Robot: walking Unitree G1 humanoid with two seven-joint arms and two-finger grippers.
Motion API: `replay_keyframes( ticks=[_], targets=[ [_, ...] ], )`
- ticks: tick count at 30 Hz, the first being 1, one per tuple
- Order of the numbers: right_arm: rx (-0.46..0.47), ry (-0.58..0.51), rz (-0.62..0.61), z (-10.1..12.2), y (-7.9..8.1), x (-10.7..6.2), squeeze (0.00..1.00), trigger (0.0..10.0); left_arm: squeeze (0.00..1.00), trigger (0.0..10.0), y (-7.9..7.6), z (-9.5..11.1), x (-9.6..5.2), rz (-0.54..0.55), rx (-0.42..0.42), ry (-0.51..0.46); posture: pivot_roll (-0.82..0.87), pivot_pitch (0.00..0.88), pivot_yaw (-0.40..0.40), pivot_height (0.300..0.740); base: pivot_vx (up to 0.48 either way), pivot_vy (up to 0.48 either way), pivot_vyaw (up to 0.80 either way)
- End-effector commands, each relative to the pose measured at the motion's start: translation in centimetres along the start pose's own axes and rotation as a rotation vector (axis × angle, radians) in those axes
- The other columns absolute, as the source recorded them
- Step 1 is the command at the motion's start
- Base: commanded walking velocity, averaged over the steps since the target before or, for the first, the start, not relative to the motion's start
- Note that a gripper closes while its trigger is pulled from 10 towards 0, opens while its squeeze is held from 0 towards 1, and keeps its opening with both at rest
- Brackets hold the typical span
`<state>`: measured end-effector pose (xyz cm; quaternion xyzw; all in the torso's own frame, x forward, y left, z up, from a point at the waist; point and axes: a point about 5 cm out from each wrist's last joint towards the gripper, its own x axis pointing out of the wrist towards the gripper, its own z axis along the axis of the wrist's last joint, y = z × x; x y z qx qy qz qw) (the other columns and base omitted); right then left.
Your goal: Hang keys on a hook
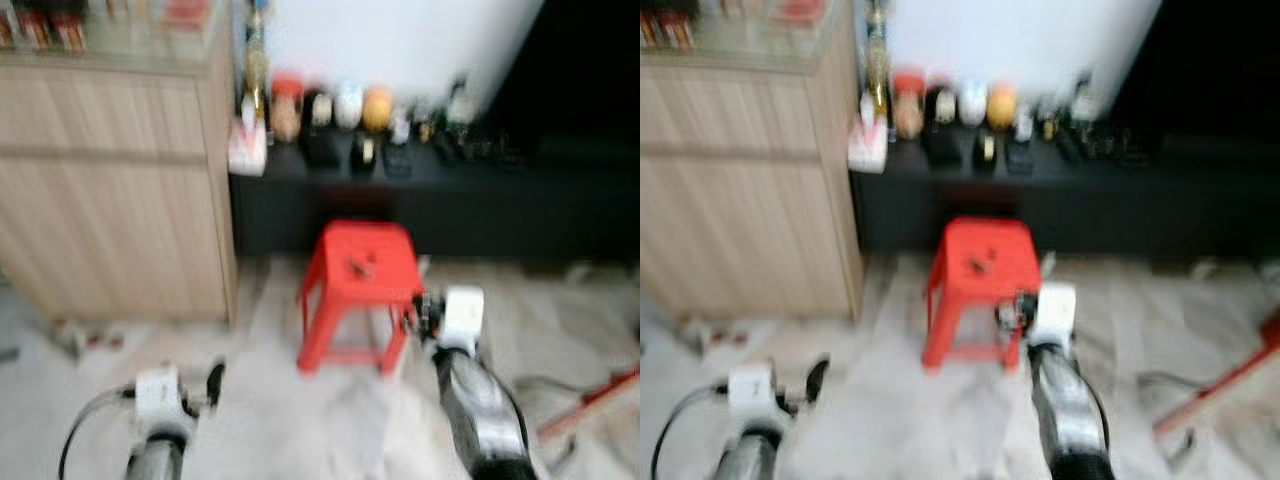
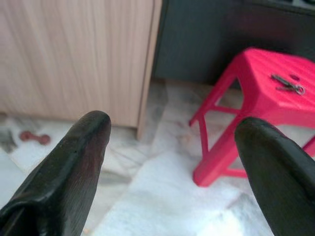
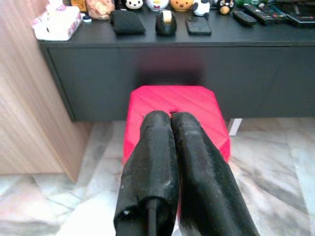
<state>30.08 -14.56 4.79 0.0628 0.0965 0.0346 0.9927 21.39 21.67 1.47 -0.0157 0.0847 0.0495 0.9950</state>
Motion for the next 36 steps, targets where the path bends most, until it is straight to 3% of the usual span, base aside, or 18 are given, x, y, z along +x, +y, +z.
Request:
replay_keyframes(
  ticks=[1,9,15,17,20,23,25,36],
  targets=[
    [0.002,0.002,-0.013,0.3,-0.6,0.0,0.0,10.0,0.0,10.0,-0.5,0.4,0.2,-0.019,-0.015,-0.015,0.04,0.029,-0.127,0.74,0.0,0.0,0.0],
    [0.022,-0.018,-0.052,1.5,-1.0,0.5,0.0,10.0,0.0,10.0,-0.6,1.9,0.8,-0.034,-0.009,-0.064,0.03,0.03,-0.131,0.74,0.0,0.0,0.0],
    [0.025,-0.011,-0.151,2.1,-1.7,0.6,0.0,10.0,0.0,10.0,-0.7,2.3,0.9,-0.043,-0.011,-0.079,0.03,0.031,-0.131,0.74,0.0,0.0,0.0],
    [0.034,0.036,-0.298,1.9,-2.8,0.6,0.0,10.0,0.0,10.0,-0.8,2.4,0.9,-0.049,-0.009,-0.079,0.03,0.031,-0.13,0.74,0.0,0.0,0.0],
    [0.117,0.012,-0.476,1.9,-5.0,0.0,0.0,10.0,0.0,10.0,-0.7,2.4,0.9,-0.049,-0.009,-0.077,0.03,0.029,-0.129,0.74,0.0,0.0,0.0],
    [0.066,0.01,-0.671,1.8,-7.6,-1.2,0.0,10.0,0.0,10.0,-0.7,2.4,0.8,-0.048,-0.011,-0.074,0.04,0.029,-0.128,0.74,0.0,0.0,0.0],
    [0.044,-0.009,-0.739,2.1,-8.5,-1.7,0.0,10.0,0.0,10.0,-0.6,2.4,0.8,-0.048,-0.011,-0.072,0.04,0.026,-0.127,0.74,0.0,0.0,0.0],
    [0.034,-0.043,-0.827,2.8,-9.1,-2.0,0.0,10.0,0.0,10.0,-0.7,2.4,0.9,-0.059,-0.011,-0.069,0.03,0.01,-0.118,0.74,0.0,0.0,0.0]
  ],
)
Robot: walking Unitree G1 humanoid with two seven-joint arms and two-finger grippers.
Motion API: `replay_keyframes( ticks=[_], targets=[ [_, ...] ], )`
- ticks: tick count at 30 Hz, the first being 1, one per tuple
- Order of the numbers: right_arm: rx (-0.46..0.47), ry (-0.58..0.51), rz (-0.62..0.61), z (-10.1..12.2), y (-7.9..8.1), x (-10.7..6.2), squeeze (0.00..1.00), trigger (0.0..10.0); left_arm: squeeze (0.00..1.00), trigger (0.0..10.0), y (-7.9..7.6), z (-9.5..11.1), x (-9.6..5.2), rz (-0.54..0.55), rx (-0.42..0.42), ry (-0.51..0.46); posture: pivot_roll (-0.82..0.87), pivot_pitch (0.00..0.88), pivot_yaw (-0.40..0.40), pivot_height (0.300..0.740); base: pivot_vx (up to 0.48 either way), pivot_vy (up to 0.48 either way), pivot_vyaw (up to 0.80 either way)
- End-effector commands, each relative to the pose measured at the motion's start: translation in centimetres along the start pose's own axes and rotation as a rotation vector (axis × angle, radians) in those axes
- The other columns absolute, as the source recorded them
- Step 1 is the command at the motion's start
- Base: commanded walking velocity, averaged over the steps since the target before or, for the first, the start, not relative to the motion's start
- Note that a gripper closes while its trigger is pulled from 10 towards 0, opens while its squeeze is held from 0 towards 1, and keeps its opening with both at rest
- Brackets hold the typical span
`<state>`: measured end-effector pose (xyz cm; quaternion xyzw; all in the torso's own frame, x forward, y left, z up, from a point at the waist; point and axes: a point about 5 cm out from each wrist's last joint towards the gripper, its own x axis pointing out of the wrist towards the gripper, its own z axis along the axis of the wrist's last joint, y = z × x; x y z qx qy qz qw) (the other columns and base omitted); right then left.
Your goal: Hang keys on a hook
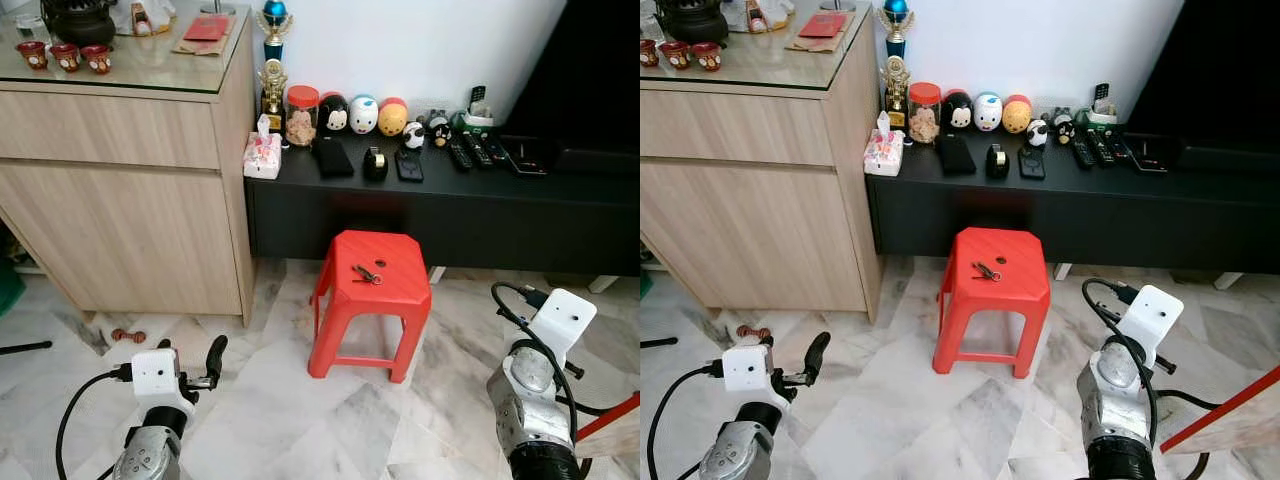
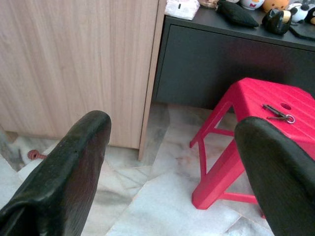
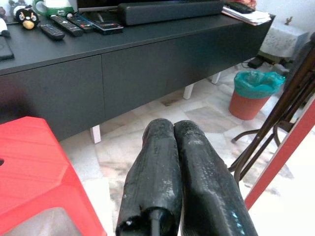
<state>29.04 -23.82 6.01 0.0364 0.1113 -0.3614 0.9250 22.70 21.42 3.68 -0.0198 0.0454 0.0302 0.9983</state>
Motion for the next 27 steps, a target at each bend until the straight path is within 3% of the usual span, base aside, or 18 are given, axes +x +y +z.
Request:
replay_keyframes(
  ticks=[1,3,6,10,13,14,16,17,18,19,27],
  targets=[
    [0.014,-0.034,-0.016,0.7,-0.1,0.1,0.0,10.0,0.0,10.0,-0.3,0.0,0.0,-0.018,-0.003,0.009,0.03,0.01,-0.118,0.74,0.0,0.0,0.0],
    [0.024,-0.023,0.003,0.6,0.2,0.0,0.0,10.0,0.0,10.0,-0.3,0.0,0.0,-0.019,-0.002,0.008,0.04,0.01,-0.117,0.74,0.0,0.0,0.0],
    [0.023,0.049,0.148,-0.1,2.0,-0.4,0.0,10.0,0.0,10.0,-0.3,0.1,0.1,-0.021,0.0,0.005,0.03,0.013,-0.117,0.74,0.0,0.0,0.0],
    [-0.103,0.153,0.586,-1.3,6.9,-2.8,0.0,10.0,0.0,10.0,-0.3,0.9,0.4,-0.028,0.006,-0.021,0.03,0.021,-0.119,0.74,0.0,0.0,0.0],
    [-0.097,0.162,0.624,-1.2,7.4,-3.2,0.0,10.0,0.0,10.0,-0.3,1.3,0.6,-0.029,0.008,-0.032,0.04,0.027,-0.121,0.74,0.0,0.0,0.0],
    [-0.065,0.183,0.709,-0.6,8.4,-4.0,0.0,10.0,0.0,10.0,-0.3,1.9,0.8,-0.031,0.006,-0.055,0.03,0.028,-0.123,0.74,0.0,0.0,0.0],
    [-0.054,0.191,0.75,-0.3,8.9,-4.3,0.0,10.0,0.0,10.0,-0.3,2.3,0.9,-0.032,0.004,-0.065,0.04,0.03,-0.123,0.74,0.0,0.0,0.0],
    [-0.034,0.185,0.871,0.7,9.8,-5.3,0.0,10.0,0.0,10.0,-0.5,3.1,1.2,-0.055,0.011,-0.089,0.04,0.035,-0.125,0.74,0.0,0.0,0.0],
    [-0.034,0.185,0.871,0.7,9.8,-5.3,0.0,10.0,0.0,10.0,-0.5,3.1,1.2,-0.055,0.011,-0.089,0.04,0.035,-0.125,0.74,0.0,0.0,0.0],
    [-0.025,0.187,0.955,1.4,10.4,-6.0,0.0,10.0,0.0,10.0,-0.7,3.6,1.4,-0.078,0.014,-0.105,0.04,0.038,-0.128,0.74,0.0,0.0,0.0],
    [-0.016,0.178,1.14,4.1,11.4,-7.7,0.0,10.0,0.0,10.0,-2.2,6.2,1.9,-0.234,0.041,-0.153,0.03,0.046,-0.138,0.74,0.0,0.0,0.0]
  ],
)
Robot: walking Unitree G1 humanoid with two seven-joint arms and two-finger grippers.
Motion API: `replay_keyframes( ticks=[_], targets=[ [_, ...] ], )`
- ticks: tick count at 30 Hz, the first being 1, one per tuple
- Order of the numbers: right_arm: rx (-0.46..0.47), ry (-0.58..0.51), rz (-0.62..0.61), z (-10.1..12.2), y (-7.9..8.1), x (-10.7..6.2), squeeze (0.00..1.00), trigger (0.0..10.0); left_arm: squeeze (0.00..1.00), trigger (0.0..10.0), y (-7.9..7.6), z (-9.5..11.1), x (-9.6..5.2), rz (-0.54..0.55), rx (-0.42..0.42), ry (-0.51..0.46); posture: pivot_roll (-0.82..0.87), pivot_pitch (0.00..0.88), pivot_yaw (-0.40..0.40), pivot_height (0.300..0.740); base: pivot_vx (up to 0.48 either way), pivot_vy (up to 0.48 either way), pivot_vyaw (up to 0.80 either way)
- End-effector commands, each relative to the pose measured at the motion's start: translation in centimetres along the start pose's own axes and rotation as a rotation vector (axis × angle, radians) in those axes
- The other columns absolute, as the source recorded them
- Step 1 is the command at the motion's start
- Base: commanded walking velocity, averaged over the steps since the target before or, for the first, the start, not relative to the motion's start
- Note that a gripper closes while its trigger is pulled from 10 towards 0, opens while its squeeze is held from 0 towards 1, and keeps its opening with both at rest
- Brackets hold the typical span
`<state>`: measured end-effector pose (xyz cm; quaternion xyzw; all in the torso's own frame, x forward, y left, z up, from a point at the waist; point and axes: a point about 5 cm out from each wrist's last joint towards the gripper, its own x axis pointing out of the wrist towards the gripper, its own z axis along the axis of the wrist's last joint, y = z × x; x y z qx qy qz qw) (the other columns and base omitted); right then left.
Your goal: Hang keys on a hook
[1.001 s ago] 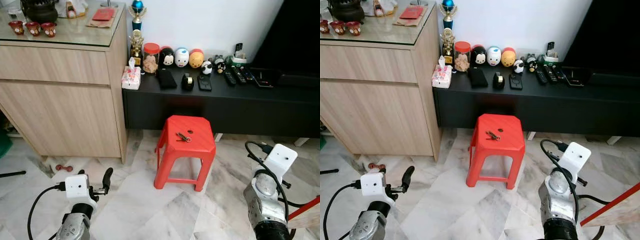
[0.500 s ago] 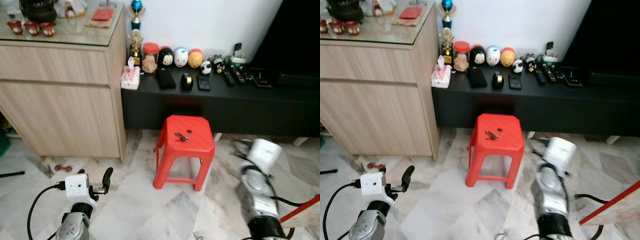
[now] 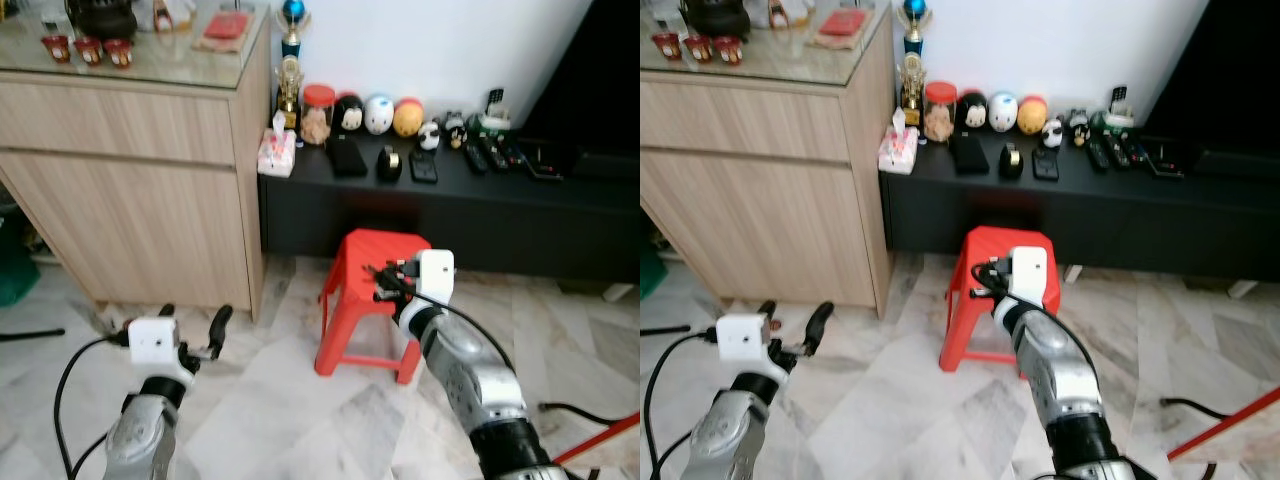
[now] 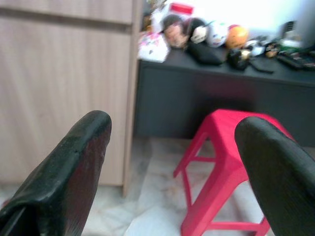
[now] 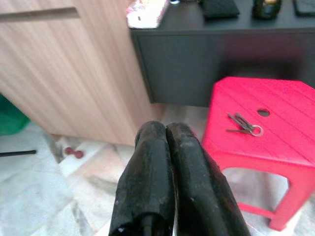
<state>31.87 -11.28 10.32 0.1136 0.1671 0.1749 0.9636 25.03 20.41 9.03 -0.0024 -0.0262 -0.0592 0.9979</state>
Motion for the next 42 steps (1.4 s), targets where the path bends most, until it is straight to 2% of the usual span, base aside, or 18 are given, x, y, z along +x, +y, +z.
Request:
replay_keyframes(
  ticks=[1,4,8,9,12,15,17,21,25,28,34,36,42],
  targets=[
    [-0.021,-0.02,0.079,1.5,1.0,-0.2,0.0,10.0,0.0,10.0,-1.0,1.0,0.5,-0.071,-0.001,-0.018,0.03,0.046,-0.139,0.74,0.0,0.0,0.0],
    [0.003,-0.024,0.152,1.8,2.4,-0.6,0.0,10.0,0.0,10.0,-2.2,2.3,0.9,-0.144,-0.035,-0.043,0.03,0.049,-0.145,0.74,0.0,0.0,0.0],
    [0.012,-0.017,0.185,1.9,3.0,-1.0,0.0,10.0,0.0,10.0,-3.1,3.2,1.0,-0.214,-0.033,-0.046,0.03,0.051,-0.148,0.74,0.0,0.0,0.0],
    [0.015,-0.012,0.196,2.0,3.2,-1.1,0.0,10.0,0.0,10.0,-3.9,3.5,0.9,-0.276,-0.018,-0.041,0.03,0.052,-0.152,0.74,0.0,0.0,0.0],
    [0.018,-0.002,0.209,2.2,3.4,-1.4,0.0,10.0,0.0,10.0,-4.4,3.8,0.8,-0.319,-0.008,-0.034,0.03,0.052,-0.152,0.74,0.0,0.0,0.0],
    [0.037,0.043,0.249,2.5,3.9,-2.0,0.0,10.0,0.0,10.0,-6.8,5.0,0.1,-0.52,-0.024,-0.002,0.02,0.052,-0.158,0.74,0.0,0.0,0.0],
    [0.037,0.055,0.253,2.3,3.9,-2.1,0.0,10.0,0.0,10.0,-7.2,5.0,0.0,-0.552,-0.024,0.009,0.02,0.051,-0.158,0.74,0.0,0.0,0.0],
    [0.075,0.069,0.172,0.9,2.4,-1.9,0.0,10.0,0.0,10.0,-6.4,3.7,-0.2,-0.482,-0.002,0.046,0.02,0.045,-0.152,0.74,0.0,0.0,0.0],
    [0.083,0.076,0.175,0.7,2.4,-2.0,0.0,10.0,0.0,10.0,-6.5,3.5,-0.5,-0.485,-0.003,0.052,0.02,0.043,-0.152,0.74,0.0,0.0,0.0],
    [0.088,0.093,0.162,0.4,2.4,-2.1,0.0,10.0,0.0,10.0,-7.1,3.5,-1.2,-0.546,0.019,0.106,0.03,0.039,-0.148,0.74,0.0,0.0,0.0],
    [0.083,0.08,0.247,1.5,4.2,-2.3,0.0,10.0,0.0,10.0,-7.7,3.6,-1.3,-0.598,0.055,0.141,0.03,0.034,-0.143,0.74,0.0,0.0,0.0],
    [0.111,0.076,0.279,2.1,5.0,-2.7,0.0,10.0,0.0,10.0,-7.8,3.7,-1.3,-0.612,0.083,0.153,0.03,0.034,-0.142,0.74,0.0,0.0,0.0],
    [0.127,0.091,0.324,2.4,5.7,-3.0,0.0,10.0,0.0,10.0,-7.9,4.0,-1.2,-0.617,0.125,0.142,0.03,0.042,-0.143,0.74,0.0,0.0,0.0]
  ],
)
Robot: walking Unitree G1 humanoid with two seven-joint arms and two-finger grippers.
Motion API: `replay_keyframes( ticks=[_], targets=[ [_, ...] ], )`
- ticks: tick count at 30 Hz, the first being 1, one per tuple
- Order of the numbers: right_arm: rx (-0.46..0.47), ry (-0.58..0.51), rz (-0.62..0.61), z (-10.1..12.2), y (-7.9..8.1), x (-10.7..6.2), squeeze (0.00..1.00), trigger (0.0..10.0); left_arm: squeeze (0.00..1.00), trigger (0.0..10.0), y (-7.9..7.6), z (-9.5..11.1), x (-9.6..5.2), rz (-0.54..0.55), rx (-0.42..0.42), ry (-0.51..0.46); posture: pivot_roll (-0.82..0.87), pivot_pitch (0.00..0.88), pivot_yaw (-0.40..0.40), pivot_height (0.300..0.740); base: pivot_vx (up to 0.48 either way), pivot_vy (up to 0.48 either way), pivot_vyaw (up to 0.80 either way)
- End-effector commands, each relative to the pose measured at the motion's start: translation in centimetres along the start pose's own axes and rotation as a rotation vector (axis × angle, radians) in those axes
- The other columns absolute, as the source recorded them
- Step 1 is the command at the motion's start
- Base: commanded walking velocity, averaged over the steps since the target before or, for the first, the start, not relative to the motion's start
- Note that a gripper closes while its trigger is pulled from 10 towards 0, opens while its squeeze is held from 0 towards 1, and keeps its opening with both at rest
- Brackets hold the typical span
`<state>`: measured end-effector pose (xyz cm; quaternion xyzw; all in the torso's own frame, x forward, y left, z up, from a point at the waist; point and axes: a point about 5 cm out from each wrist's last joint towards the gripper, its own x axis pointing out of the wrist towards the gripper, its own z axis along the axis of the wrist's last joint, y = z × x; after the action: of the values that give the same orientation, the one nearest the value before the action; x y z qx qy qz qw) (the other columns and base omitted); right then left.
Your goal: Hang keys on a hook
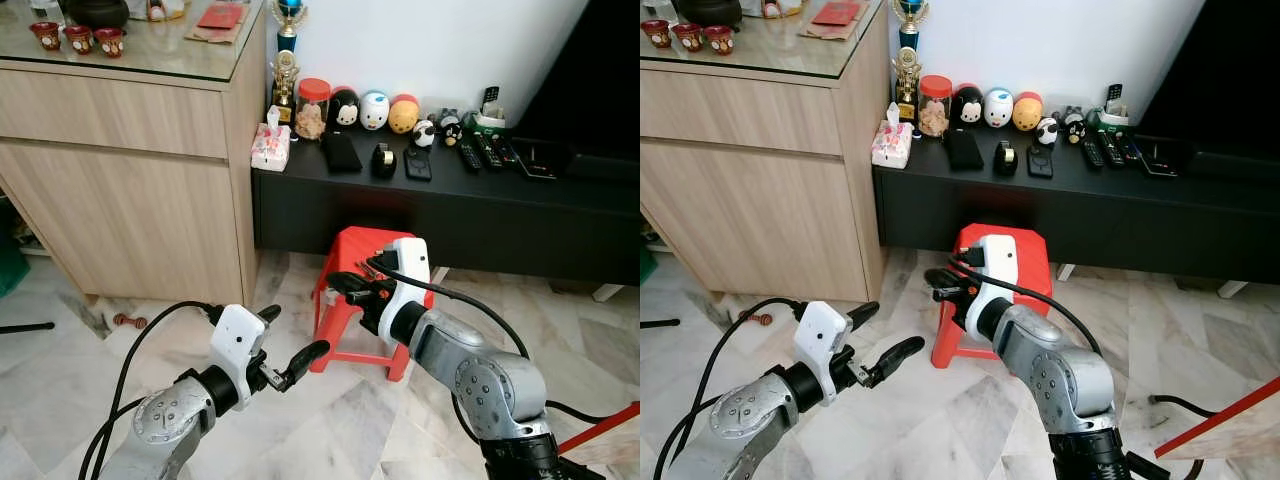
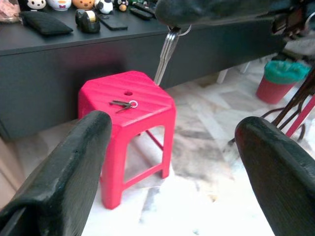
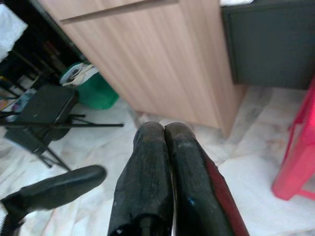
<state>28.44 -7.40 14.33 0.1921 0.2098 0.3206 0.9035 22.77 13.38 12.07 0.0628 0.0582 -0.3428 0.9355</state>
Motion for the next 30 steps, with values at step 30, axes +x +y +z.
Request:
replay_keyframes(
  ticks=[30],
  targets=[
    [0.026,0.068,0.087,0.0,2.5,-0.6,0.0,10.0,0.0,10.0,-0.3,2.1,1.6,-0.005,0.131,-0.072,0.02,0.073,-0.146,0.74,0.0,0.0,0.0]
  ],
)
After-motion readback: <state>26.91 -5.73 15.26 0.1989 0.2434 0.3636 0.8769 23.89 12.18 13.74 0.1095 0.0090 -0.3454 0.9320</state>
